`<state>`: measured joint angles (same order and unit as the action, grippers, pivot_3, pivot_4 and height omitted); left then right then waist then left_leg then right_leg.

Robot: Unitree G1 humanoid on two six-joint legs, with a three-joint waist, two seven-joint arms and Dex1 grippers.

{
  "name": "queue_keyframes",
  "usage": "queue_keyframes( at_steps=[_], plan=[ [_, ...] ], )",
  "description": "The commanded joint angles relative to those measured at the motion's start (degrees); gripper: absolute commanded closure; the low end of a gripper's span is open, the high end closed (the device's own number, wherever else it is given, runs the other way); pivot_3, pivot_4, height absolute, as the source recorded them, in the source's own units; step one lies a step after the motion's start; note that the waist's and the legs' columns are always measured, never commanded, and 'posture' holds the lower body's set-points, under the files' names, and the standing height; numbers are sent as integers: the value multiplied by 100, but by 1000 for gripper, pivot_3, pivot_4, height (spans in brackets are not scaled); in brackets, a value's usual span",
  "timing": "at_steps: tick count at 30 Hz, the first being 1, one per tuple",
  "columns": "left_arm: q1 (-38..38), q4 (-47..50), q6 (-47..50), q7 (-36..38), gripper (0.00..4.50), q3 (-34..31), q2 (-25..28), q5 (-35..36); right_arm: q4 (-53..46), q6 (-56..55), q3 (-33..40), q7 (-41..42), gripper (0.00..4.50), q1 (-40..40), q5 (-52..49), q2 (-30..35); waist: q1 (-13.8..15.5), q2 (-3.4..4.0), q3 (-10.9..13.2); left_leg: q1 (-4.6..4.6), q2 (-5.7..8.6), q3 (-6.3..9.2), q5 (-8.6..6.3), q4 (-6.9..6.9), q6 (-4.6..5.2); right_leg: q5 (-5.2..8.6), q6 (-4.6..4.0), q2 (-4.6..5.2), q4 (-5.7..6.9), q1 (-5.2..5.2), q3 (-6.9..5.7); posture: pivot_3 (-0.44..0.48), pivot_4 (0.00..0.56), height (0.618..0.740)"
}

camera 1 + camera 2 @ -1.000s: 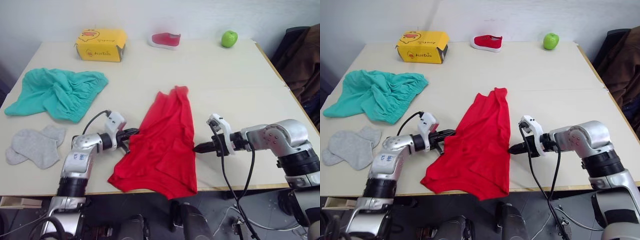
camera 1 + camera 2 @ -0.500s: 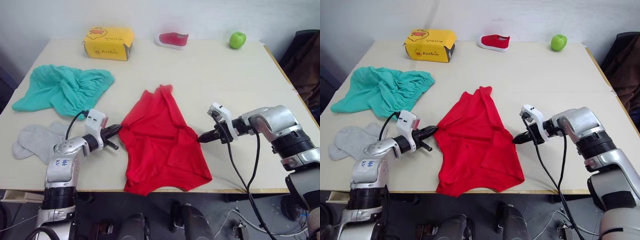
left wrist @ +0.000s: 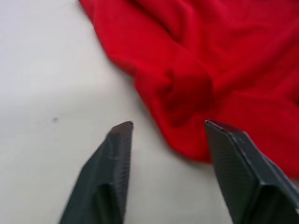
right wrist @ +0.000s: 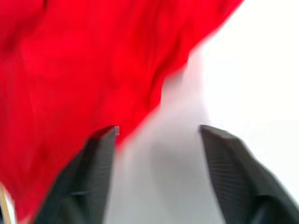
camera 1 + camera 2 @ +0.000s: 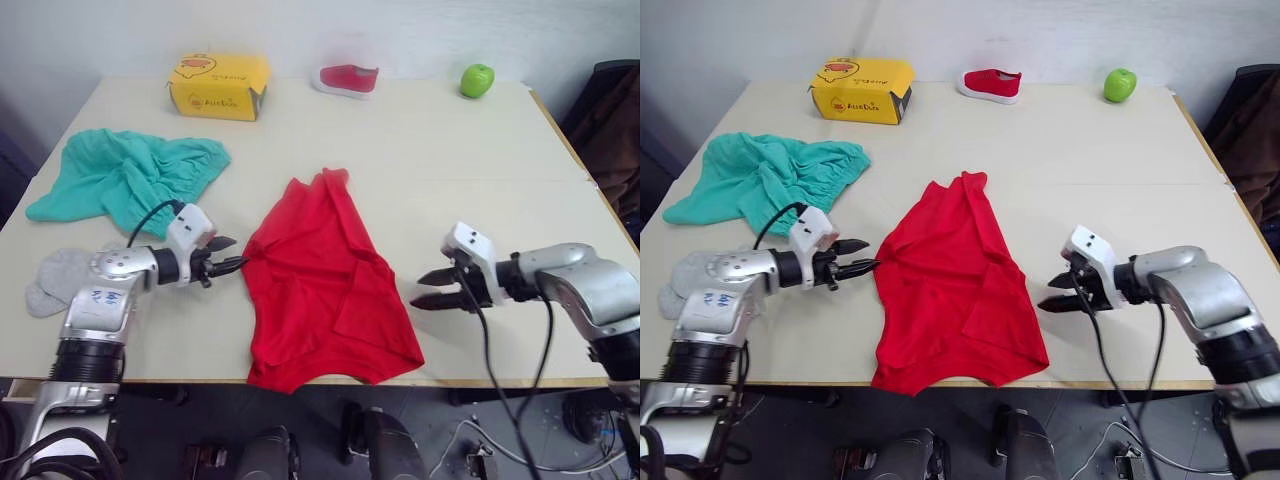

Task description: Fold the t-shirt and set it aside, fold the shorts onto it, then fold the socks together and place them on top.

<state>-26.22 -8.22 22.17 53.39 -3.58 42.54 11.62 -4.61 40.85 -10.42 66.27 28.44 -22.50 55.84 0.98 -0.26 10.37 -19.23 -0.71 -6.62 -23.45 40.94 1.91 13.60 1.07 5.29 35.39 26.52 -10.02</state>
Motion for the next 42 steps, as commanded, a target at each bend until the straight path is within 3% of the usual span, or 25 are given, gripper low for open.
queue_keyframes(
  at_steps=[1,3,4,8,12,18,27,40,42],
  plan=[
    [573,622,-836,675,742,-290,364,269,-312,-1319,489,200,73,-444,255,208,-32,1,0,2,-1,0,0,0,0,0,0,0,1,0,1,0,150,740],
    [1265,786,-2066,1271,111,-324,659,190,-234,-2659,633,313,0,-877,624,256,-53,4,2,4,-2,0,-2,-1,-4,1,-1,-1,2,0,0,0,150,740],
    [1582,785,-2779,1374,27,-262,751,0,-74,-3594,651,265,0,-1062,917,209,-69,7,4,5,-4,0,-4,-3,-7,3,-4,-1,-1,1,0,0,150,740],
    [2243,473,-5866,1445,27,-18,917,-712,806,-6891,511,243,0,-1363,1734,0,-89,19,12,18,-3,-9,-5,0,-9,3,-5,-1,-23,-10,6,0,150,740],
    [2199,-29,-7327,1222,27,171,853,-955,1344,-8712,273,194,0,-1468,2039,-172,-93,47,13,38,-1,-19,-5,-12,-10,3,-6,3,-26,-18,15,0,150,740],
    [1416,-623,-8190,510,27,503,431,-1506,2085,-10467,8,-533,0,-1268,2880,-670,-84,55,16,157,-2,-32,-3,-84,-4,3,-5,1,-62,-121,23,0,150,740],
    [886,-1486,-8722,-268,27,981,257,-2207,2511,-10770,-243,-1443,0,-905,3518,-1064,-120,59,7,214,-4,-59,-3,-101,-4,5,-7,-1,-40,-145,55,0,150,740],
    [933,-1339,-8409,-451,4041,1510,455,-1819,2414,-10480,-501,-1886,4309,-903,3566,-786,-85,75,7,200,-4,-62,-6,-100,3,6,-9,1,-40,-128,58,0,150,740],
    [1014,-1141,-8207,-295,4434,1613,560,-1517,2303,-10394,-541,-1834,4500,-914,3457,-677,-98,81,10,200,-4,-64,-6,-101,4,6,-9,1,-40,-127,59,0,150,740]
  ],
)
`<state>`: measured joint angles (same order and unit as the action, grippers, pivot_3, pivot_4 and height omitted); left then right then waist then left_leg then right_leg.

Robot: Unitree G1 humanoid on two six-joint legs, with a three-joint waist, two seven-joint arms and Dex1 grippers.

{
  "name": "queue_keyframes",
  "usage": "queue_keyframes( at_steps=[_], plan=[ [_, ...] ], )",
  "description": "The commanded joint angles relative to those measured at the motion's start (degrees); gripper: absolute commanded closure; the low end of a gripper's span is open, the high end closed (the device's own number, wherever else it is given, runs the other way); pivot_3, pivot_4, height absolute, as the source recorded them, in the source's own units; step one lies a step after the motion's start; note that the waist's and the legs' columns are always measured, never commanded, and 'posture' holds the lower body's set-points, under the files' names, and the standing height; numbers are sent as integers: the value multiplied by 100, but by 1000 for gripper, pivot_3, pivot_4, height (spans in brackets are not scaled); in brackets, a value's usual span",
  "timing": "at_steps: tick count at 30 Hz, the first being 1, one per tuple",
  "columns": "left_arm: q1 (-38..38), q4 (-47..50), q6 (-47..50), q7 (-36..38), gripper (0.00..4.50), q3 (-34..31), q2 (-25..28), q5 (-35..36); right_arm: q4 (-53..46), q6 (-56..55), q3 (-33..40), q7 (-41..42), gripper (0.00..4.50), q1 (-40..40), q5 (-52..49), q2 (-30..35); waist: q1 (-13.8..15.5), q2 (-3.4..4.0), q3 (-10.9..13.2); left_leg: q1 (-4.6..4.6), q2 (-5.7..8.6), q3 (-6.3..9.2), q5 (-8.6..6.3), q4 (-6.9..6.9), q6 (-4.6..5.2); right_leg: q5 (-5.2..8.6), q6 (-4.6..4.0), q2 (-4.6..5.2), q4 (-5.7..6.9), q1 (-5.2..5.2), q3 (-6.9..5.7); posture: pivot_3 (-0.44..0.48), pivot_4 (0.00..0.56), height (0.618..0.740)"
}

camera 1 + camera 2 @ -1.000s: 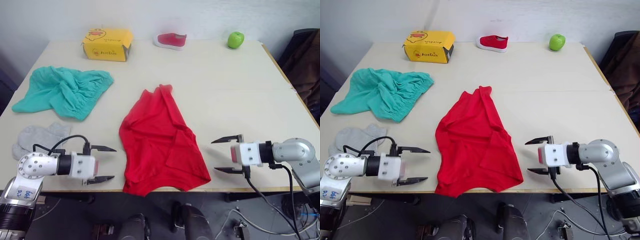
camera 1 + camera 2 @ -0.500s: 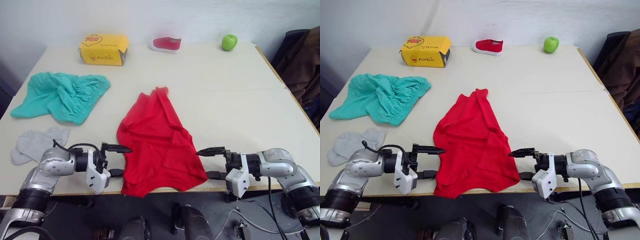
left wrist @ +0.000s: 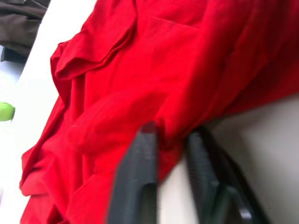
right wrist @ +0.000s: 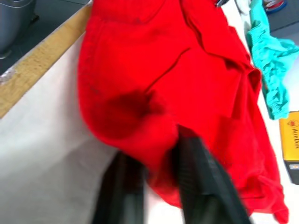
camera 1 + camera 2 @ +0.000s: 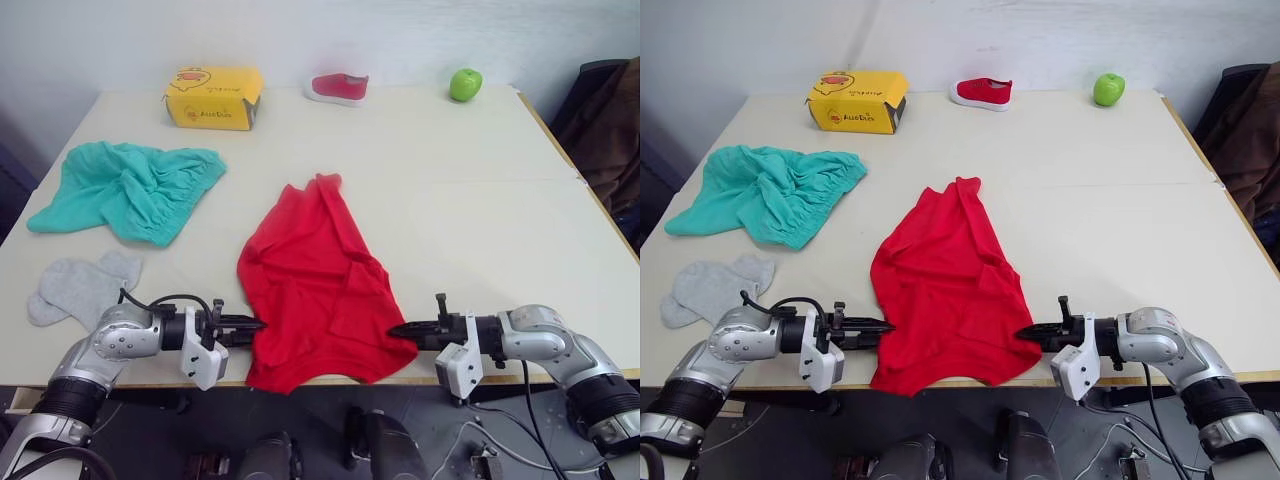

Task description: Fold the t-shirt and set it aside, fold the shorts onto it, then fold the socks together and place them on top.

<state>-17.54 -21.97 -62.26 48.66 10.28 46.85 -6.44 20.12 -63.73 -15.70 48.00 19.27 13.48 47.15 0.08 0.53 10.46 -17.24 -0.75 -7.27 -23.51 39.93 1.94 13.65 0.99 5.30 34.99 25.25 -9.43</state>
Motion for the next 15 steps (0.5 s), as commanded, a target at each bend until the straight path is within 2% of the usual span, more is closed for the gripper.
queue_keyframes(
  at_steps=[1,5,9,15],
  plan=[
    [217,437,538,309,4434,260,202,565,-315,153,-25,38,4500,-39,-279,266,-10,6,4,0,0,0,0,-1,0,0,0,0,0,1,0,0,150,740],
    [607,1232,1324,849,4434,357,574,1398,-1194,437,-50,153,4500,-407,-849,648,-24,16,15,-20,-3,1,0,-7,0,3,-1,-3,6,22,-1,0,150,740],
    [1091,1940,1782,1264,4434,331,935,1967,-2378,926,8,237,4500,-1260,-1421,1153,-8,18,26,-19,-3,2,-1,-13,-2,9,-1,-3,-7,22,-2,0,150,740],
    [1606,2718,2804,1764,4434,173,1240,2760,-4269,2565,424,200,4500,-2685,-2616,1762,79,18,30,-19,-3,5,-8,-9,4,11,3,-3,-13,19,1,0,150,740]
  ],
)
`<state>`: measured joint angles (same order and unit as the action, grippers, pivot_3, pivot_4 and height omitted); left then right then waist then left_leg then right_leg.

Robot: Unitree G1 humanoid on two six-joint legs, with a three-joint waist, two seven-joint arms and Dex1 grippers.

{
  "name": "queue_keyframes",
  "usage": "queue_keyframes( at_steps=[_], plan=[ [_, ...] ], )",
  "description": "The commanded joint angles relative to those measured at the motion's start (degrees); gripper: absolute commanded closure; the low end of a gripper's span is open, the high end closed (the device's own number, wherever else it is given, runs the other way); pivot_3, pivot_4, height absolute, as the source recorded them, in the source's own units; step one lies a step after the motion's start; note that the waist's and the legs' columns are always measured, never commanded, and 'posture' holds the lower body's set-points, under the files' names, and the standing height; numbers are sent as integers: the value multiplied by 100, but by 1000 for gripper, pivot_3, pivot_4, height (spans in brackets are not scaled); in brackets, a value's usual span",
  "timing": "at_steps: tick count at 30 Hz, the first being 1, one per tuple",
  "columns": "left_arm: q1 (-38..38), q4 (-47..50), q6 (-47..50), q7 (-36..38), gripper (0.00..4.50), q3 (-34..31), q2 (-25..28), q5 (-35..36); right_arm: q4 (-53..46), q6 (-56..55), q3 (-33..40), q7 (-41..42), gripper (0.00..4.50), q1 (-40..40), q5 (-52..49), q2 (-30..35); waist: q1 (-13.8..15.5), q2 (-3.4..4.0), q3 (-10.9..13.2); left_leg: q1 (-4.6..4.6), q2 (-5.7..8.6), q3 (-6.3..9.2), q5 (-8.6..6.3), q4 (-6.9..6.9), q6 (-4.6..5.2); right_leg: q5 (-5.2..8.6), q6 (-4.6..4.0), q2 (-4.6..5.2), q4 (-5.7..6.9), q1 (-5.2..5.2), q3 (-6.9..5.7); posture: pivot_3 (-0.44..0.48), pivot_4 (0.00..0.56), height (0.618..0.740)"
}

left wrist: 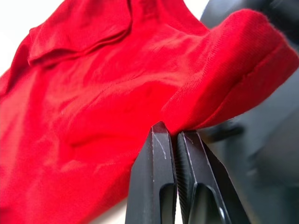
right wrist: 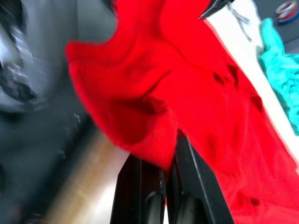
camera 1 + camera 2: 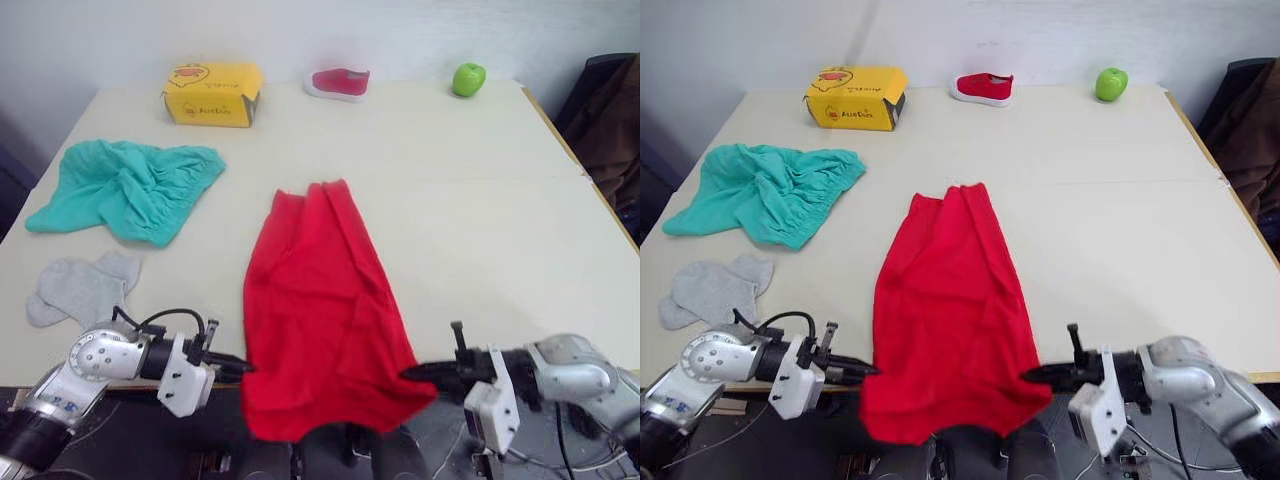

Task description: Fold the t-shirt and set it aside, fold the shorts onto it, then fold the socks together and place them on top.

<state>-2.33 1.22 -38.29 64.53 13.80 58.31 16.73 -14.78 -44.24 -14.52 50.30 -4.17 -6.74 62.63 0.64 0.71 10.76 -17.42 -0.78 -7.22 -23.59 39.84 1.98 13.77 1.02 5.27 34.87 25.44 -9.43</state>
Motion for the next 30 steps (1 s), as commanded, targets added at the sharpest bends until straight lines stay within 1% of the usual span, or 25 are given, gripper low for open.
queue_keyframes(
  at_steps=[1,5,7,8,10,11,14,15,16,18,19,21,22,24,26,28,30],
  plan=[
    [102,485,619,205,4434,-229,91,552,-953,804,367,15,4500,-498,-722,282,42,0,0,0,0,1,-3,1,-1,1,0,0,-1,0,0,0,150,740],
    [-17,506,1579,168,4434,-484,-145,1043,-1220,1605,659,113,4500,-740,-1187,313,73,-9,5,0,0,1,-10,1,3,3,0,0,-2,1,2,0,150,740],
    [-232,421,2098,118,4434,-612,-299,1247,-1309,2221,760,233,4500,-671,-1559,365,82,-15,10,-1,0,1,-11,1,5,3,1,0,-3,1,2,0,150,740],
    [-412,364,2470,59,4434,-700,-386,1388,-1439,2689,804,300,4500,-509,-1923,411,85,-19,12,-3,0,1,-11,3,5,3,1,0,-2,1,2,0,150,740],
    [-719,271,3074,-71,4434,-874,-553,1585,-1628,3587,861,338,4500,46,-2546,404,82,-22,14,-6,0,5,-11,10,5,3,2,0,0,1,0,0,150,740],
    [-888,194,3382,-173,4434,-970,-652,1679,-1631,4061,858,360,4500,492,-2871,349,76,-22,15,-11,0,10,-10,15,6,2,2,0,0,1,-1,0,150,740],
    [-1380,-87,4050,-446,4434,-1218,-962,1761,-1288,5349,772,353,4500,1867,-3591,-19,45,-31,21,-12,0,14,-10,16,5,2,2,0,1,3,-4,0,150,740],
    [-1580,-235,4275,-585,4434,-1289,-1084,1767,-1060,5691,684,459,4500,2312,-3662,-179,39,-31,22,-11,0,16,-10,14,2,3,0,-1,1,2,-6,0,150,740],
    [-1789,-384,4526,-724,4434,-1346,-1210,1772,-813,5965,582,607,4500,2702,-3647,-339,47,-34,24,-12,0,17,-9,14,0,3,0,-1,2,3,-9,0,150,740],
    [-2175,-680,5370,-1127,4434,-1451,-1445,1897,-111,6388,250,948,4500,3446,-3312,-714,54,-39,24,-18,0,18,-8,17,0,3,0,-2,1,3,-15,0,150,740],
    [-2371,-846,5766,-1303,4434,-1504,-1577,1965,335,6359,92,1045,4500,3786,-3005,-978,55,-41,24,-21,0,18,-7,20,1,3,0,-3,2,4,-17,0,150,740],
    [-2818,-1310,6123,-1579,4434,-1517,-1912,1822,1570,6408,-156,867,4500,4560,-2390,-1696,53,-42,23,-36,0,25,-4,23,6,0,5,-4,14,5,-30,0,150,740],
    [-3110,-1664,6251,-1813,4434,-1487,-2144,1673,2307,6617,-211,702,4500,4954,-2202,-2078,51,-41,23,-41,2,24,-2,29,7,-2,9,-5,18,5,-31,0,150,740],
    [-3519,-2195,6391,-2140,4434,-1461,-2478,1414,3241,6888,-204,671,4500,5390,-1976,-2516,62,-42,23,-80,10,33,6,46,16,-12,20,-4,15,21,-44,0,150,740],
    [-3988,-2863,6586,-2508,4434,-1501,-2816,1208,4048,6713,-190,786,4500,5658,-1658,-2797,76,-42,23,-109,11,53,8,62,19,-12,21,-2,12,29,-67,0,150,740],
    [-4392,-3455,6702,-2695,4434,-1571,-3066,1081,4917,6725,43,564,4500,6019,-1529,-3161,49,-42,23,-129,11,64,8,71,19,-13,24,-1,5,32,-90,0,150,740],
    [-4684,-3909,6751,-2876,4434,-1700,-3250,1001,5761,7122,308,277,4500,6424,-1507,-3465,1,-42,23,-180,12,72,9,97,20,-16,30,0,6,60,-104,0,150,740]
  ],
)
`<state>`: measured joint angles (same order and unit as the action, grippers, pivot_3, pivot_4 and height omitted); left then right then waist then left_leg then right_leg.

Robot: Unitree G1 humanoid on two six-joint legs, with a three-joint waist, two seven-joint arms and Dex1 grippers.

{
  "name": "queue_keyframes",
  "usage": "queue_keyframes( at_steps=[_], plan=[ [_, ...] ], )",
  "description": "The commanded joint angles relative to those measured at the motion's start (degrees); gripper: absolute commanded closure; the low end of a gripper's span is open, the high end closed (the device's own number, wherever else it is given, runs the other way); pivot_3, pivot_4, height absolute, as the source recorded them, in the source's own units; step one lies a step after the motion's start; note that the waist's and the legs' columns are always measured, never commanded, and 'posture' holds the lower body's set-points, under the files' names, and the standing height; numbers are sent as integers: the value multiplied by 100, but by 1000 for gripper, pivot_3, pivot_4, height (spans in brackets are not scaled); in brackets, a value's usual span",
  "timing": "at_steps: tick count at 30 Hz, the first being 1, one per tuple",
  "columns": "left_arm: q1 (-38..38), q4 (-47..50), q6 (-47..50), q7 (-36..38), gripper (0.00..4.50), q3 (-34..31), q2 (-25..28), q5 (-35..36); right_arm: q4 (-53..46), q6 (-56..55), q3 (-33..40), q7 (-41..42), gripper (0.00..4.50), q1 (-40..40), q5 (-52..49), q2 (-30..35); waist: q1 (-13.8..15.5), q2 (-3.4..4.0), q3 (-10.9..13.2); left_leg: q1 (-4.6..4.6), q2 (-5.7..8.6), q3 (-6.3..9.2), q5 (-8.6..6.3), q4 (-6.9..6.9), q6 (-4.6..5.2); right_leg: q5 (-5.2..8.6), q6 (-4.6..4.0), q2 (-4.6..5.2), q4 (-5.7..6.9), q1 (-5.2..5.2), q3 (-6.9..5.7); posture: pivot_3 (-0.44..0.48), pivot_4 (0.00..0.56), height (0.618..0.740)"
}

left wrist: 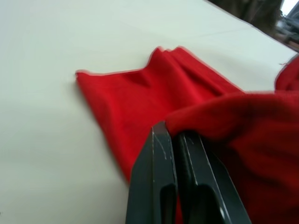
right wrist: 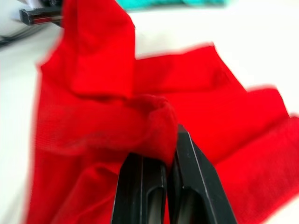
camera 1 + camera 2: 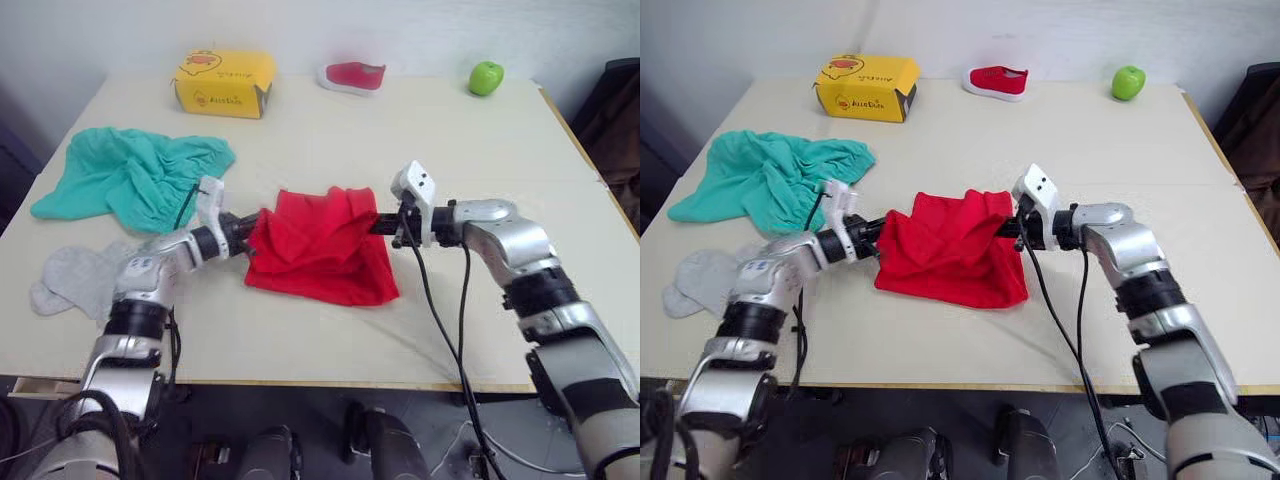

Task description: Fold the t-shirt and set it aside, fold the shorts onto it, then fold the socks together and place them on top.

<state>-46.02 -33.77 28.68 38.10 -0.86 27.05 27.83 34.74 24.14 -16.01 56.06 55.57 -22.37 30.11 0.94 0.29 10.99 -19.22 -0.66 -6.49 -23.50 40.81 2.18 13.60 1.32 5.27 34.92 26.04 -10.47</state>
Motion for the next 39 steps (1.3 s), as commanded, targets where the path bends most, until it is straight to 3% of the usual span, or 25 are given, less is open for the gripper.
queue_keyframes(
  at_steps=[1,5,8,11,14,17,18,24,28,32,35,39],
  plan=[
    [-418,-579,102,-298,4434,-272,-191,-159,1211,473,587,-449,4500,628,88,-322,-63,0,0,-22,1,0,0,12,0,0,0,1,11,19,-1,0,150,740],
    [-725,-1085,381,-524,4434,-393,-360,-306,2661,994,1321,-1437,4500,1214,75,-584,-134,0,0,-44,2,12,4,21,-3,-1,0,6,28,41,-6,0,150,740],
    [-1064,-1634,620,-1022,4434,-818,-482,-196,3191,1214,1903,-1854,4500,1402,-27,-646,-140,0,0,-40,3,13,9,22,-6,0,0,14,40,40,-4,0,150,740],
    [-1467,-2294,802,-1582,4434,-1398,-520,-10,3286,1209,2074,-1810,4500,1447,122,-702,-166,0,0,-35,7,12,13,25,-4,0,0,21,51,40,1,0,150,740],
    [-1658,-2633,841,-1682,4434,-1608,-518,-59,3199,1283,2101,-1469,4500,1477,203,-800,-239,0,0,-27,9,11,14,22,-6,0,0,24,59,39,6,0,150,740],
    [-1726,-2794,947,-1717,4500,-1724,-524,-111,3266,1321,2485,-1664,3846,1575,49,-885,-266,0,0,-27,10,11,16,21,-10,0,0,23,60,40,6,0,150,740],
    [-1739,-2850,962,-1793,4011,-1784,-532,-117,3326,1353,2652,-1829,3533,1608,-16,-902,-267,0,0,-24,10,11,17,20,-11,0,0,22,62,40,7,0,150,740],
    [-1757,-2926,910,-1921,2302,-1963,-475,-199,3468,1453,3329,-2311,1385,1722,-197,-845,-271,0,0,-14,11,5,19,20,-15,0,-1,22,69,39,21,0,150,740],
    [-1783,-2796,983,-2000,1161,-2101,-221,-193,3214,1224,2962,-2090,58,1749,309,-671,-302,1,0,-4,11,-6,19,16,-16,0,-1,20,72,39,34,0,150,740],
    [-1606,-2047,1147,-1356,20,-1699,145,-410,2013,432,1783,-1059,0,1367,1190,-411,-386,2,1,-2,10,-18,22,10,-20,0,-2,15,75,51,47,0,150,740],
    [-1041,-686,1084,-524,20,-1035,507,-654,204,260,1228,-259,0,563,1322,-22,-399,2,1,-1,10,-18,24,-7,-28,3,-5,11,74,57,50,0,150,740],
    [226,1644,497,911,20,-221,1291,-819,-2202,-200,998,225,0,-750,1311,531,-375,3,1,-4,10,-11,23,-21,-39,5,-8,3,64,61,54,0,150,740]
  ],
)
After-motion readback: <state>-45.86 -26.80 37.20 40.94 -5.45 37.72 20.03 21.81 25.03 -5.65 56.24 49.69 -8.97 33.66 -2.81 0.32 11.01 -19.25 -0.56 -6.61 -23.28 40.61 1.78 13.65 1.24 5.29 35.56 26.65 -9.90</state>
